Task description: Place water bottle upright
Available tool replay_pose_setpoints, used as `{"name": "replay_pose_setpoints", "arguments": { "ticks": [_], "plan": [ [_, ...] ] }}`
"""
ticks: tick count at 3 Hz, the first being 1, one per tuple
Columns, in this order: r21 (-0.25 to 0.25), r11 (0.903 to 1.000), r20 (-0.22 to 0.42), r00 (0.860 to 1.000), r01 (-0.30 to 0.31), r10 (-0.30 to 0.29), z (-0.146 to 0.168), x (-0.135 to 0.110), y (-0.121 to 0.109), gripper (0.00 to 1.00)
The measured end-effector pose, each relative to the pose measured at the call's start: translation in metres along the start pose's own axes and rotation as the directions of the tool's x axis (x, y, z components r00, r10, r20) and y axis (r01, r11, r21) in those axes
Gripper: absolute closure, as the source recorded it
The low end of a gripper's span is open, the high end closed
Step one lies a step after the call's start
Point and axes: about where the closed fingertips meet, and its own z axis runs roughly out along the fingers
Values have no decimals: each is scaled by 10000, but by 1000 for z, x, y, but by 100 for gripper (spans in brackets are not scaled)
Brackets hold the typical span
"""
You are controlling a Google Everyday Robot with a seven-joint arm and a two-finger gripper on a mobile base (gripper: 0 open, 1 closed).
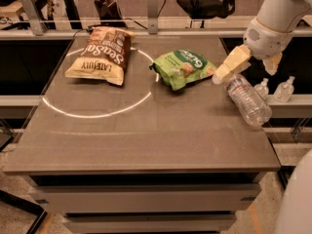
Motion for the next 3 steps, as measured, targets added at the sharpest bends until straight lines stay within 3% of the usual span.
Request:
{"name": "replay_pose_setpoints", "arguments": {
  "ticks": [1,3],
  "plan": [
    [-342,9994,-287,9996,-20,10,21,-5,12,0],
    [-780,9953,-986,9939,-579,501,46,18,12,0]
  ]
}}
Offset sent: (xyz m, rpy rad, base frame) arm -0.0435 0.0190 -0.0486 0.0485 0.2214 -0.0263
